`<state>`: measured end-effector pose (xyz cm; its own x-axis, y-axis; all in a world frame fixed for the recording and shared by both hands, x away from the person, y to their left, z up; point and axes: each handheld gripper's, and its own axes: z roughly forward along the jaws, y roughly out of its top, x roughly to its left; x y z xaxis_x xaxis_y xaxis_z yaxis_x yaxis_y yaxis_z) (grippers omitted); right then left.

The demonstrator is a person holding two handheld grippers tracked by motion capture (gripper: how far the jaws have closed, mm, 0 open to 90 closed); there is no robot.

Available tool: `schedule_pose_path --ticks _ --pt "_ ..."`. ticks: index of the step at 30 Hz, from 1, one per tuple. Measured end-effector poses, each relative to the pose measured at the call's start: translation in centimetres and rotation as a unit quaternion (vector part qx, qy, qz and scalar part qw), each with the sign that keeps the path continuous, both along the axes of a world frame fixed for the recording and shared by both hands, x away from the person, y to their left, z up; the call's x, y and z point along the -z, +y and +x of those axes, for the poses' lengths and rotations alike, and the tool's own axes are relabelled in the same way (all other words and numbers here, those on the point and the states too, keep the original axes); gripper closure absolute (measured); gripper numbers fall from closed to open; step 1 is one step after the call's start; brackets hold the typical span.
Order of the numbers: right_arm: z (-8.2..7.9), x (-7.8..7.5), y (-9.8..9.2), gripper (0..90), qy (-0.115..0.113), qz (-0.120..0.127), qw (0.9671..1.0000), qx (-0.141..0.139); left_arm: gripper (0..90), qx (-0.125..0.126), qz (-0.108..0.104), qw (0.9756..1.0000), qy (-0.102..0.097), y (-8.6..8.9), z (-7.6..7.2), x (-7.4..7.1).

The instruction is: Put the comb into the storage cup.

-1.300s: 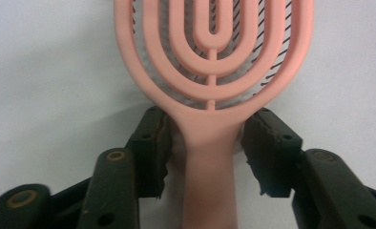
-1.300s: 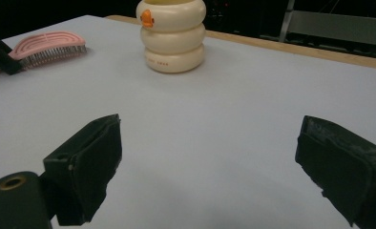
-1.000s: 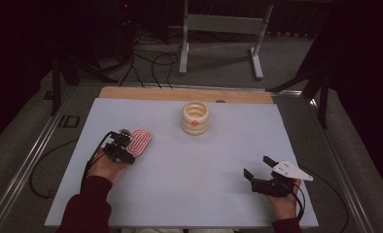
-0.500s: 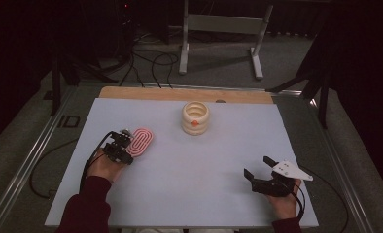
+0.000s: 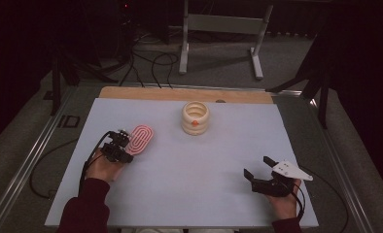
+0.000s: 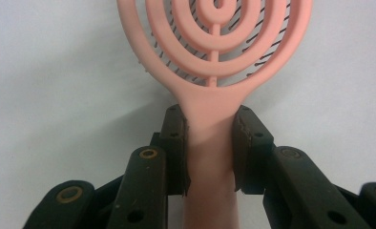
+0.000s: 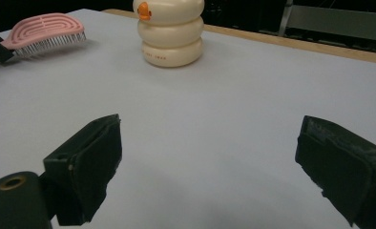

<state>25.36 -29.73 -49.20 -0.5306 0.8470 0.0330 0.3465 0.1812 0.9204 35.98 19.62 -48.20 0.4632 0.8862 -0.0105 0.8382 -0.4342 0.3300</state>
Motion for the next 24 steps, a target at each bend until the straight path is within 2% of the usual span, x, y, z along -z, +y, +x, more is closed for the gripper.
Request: schedule_pose_path --ticks 6,19,24 --pt "0.0 0.0 0.0 8.6 0.000 0.000 1.0000 0.000 70.3 0.009 -0.013 0.9998 -0.015 -0.1 -0.4 -0.3" --pt "0.0 0.1 0.1 8.6 0.003 0.000 1.0000 -0.002 70.3 0.005 -0.039 0.9973 -0.061 0.4 -1.3 -1.0" --pt "0.1 0.2 0.1 8.6 0.003 -0.001 1.0000 -0.004 70.3 0.005 -0.036 0.9950 -0.093 0.7 -1.6 -1.3"
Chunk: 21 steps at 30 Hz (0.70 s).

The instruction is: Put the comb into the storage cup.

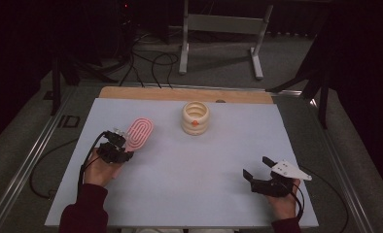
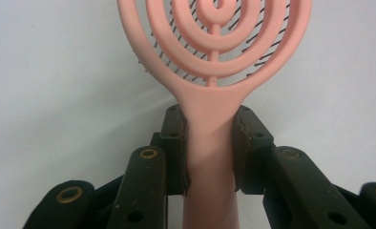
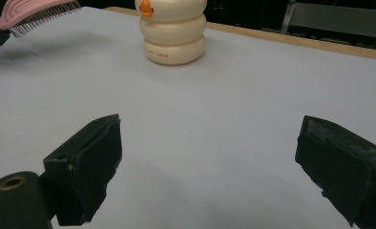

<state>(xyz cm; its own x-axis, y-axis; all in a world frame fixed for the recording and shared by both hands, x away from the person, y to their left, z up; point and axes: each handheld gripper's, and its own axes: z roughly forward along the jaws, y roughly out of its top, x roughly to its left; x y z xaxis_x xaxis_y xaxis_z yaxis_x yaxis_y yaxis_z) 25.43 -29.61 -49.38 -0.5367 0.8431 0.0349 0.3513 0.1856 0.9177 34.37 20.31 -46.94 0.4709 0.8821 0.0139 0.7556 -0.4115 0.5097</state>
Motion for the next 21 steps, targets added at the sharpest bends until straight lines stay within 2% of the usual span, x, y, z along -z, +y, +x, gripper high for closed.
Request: schedule_pose_path --ticks 5,11,12,18,20,21 --pt "0.00 0.08 0.09 8.6 0.003 0.001 1.0000 0.001 70.3 -0.005 -0.012 0.9997 -0.021 0.38 -0.18 -0.30" --pt "0.04 0.15 0.20 8.6 0.004 -0.001 1.0000 -0.003 70.4 0.003 -0.013 0.9993 -0.035 0.41 -0.09 -0.39" --pt "0.04 0.16 0.21 8.6 0.003 -0.001 1.0000 -0.003 70.3 0.004 -0.018 0.9989 -0.043 0.41 -0.11 -0.44" --pt "0.06 0.18 0.19 8.6 0.003 -0.003 1.0000 -0.002 70.3 0.010 -0.040 0.9973 -0.060 0.09 -0.62 -0.43" --pt "0.04 0.15 0.18 8.6 0.004 -0.001 1.0000 -0.002 70.3 0.017 -0.032 0.9974 -0.062 -0.19 -0.80 -0.56" --pt "0.04 0.13 0.16 8.6 0.003 -0.001 1.0000 -0.001 70.3 0.017 -0.034 0.9972 -0.063 -0.22 -0.86 -0.69"
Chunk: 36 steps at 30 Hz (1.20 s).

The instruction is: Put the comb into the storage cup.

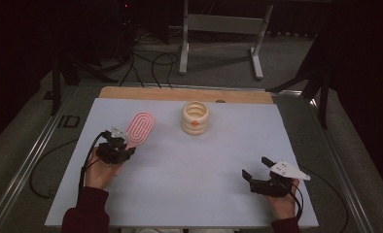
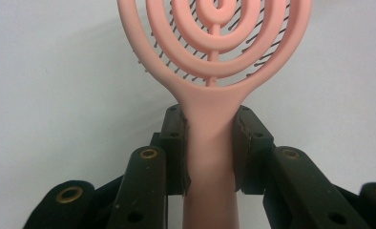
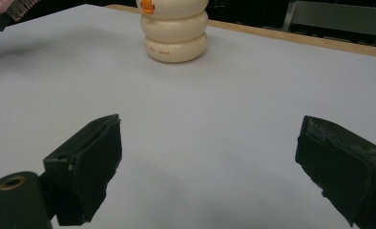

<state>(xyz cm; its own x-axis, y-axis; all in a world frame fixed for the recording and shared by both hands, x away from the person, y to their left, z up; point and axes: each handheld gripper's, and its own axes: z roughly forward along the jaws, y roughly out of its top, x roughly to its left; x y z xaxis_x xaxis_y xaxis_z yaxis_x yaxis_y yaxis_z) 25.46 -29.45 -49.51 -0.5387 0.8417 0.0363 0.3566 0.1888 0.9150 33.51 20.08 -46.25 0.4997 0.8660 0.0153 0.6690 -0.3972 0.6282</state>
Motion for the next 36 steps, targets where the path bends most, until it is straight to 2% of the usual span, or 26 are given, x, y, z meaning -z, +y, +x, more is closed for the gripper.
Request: schedule_pose_path --ticks 4,5,6,9,10,20,24,32,36 --pt "0.0 0.0 0.0 8.6 0.000 -0.001 1.0000 0.000 70.4 0.000 0.000 1.0000 0.000 0.0 0.0 0.0" --pt "0.0 0.0 0.0 8.6 0.000 -0.001 1.0000 0.000 70.4 0.003 -0.008 0.9999 -0.015 0.0 -0.4 -0.6" --pt "0.0 0.0 -0.1 8.6 0.000 0.002 1.0000 0.001 70.3 0.005 -0.010 0.9997 -0.020 -0.1 -0.5 -0.7" --pt "0.0 0.0 -0.1 8.6 0.000 0.001 1.0000 0.001 70.4 0.005 -0.010 0.9997 -0.020 -0.1 -0.5 -0.7" --pt "0.1 0.0 -0.1 8.6 0.000 0.001 1.0000 -0.001 70.3 0.014 -0.016 0.9991 -0.038 -0.2 -1.0 -1.1" --pt "0.4 -0.1 0.0 8.5 0.006 0.017 0.9998 -0.004 70.3 0.032 -0.030 0.9967 -0.069 -0.6 -1.5 -2.3" --pt "0.6 -0.6 -0.1 8.5 0.008 0.026 0.9996 -0.005 70.4 0.039 -0.031 0.9955 -0.080 -0.9 -1.8 -2.9" --pt "1.4 -1.5 -0.2 8.5 0.013 0.040 0.9990 -0.012 70.3 0.051 -0.035 0.9935 -0.096 -1.3 -1.9 -3.2" --pt "2.0 -2.5 -0.3 8.5 0.006 0.049 0.9987 -0.015 70.4 0.056 -0.041 0.9922 -0.103 -1.6 -2.0 -3.4"
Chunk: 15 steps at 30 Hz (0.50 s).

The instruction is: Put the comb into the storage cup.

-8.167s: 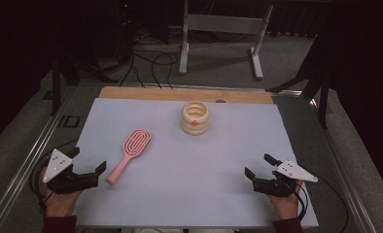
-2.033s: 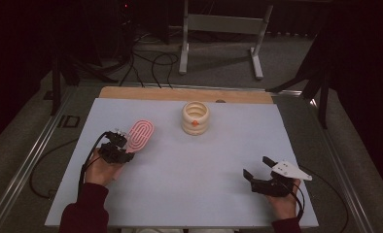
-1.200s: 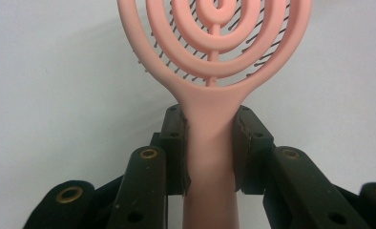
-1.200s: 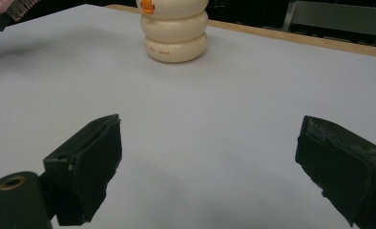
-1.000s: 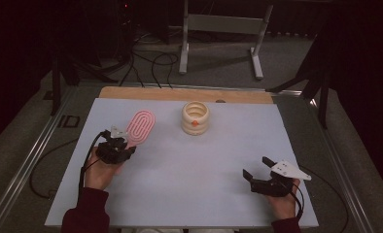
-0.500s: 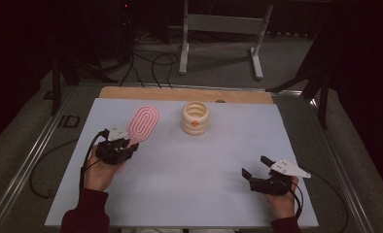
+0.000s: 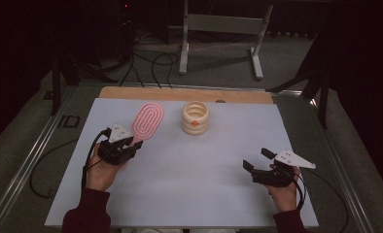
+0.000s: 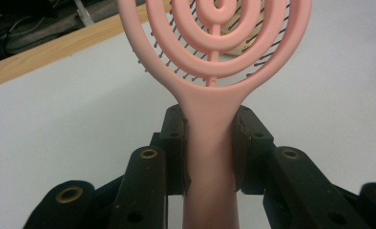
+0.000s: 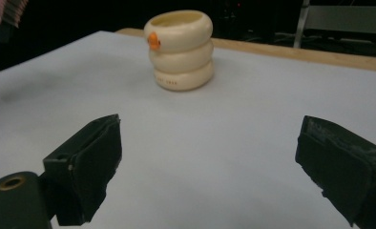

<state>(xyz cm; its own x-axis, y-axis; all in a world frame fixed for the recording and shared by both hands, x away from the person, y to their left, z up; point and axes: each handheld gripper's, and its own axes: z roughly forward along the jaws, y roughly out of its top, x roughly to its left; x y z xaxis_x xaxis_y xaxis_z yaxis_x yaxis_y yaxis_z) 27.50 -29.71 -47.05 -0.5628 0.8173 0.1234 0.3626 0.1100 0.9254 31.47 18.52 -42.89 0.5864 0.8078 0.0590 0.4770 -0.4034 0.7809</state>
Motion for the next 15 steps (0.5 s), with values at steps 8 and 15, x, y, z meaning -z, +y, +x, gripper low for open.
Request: schedule_pose_path --ticks 8,15 --pt "1.1 -1.3 0.6 8.5 0.000 0.001 1.0000 -0.005 70.4 0.008 -0.019 0.9998 -0.003 -0.1 0.0 -0.3" --pt "2.0 -2.0 1.4 8.5 0.008 -0.005 0.9999 -0.007 70.3 0.010 -0.023 0.9997 -0.003 -0.2 0.0 -0.3"
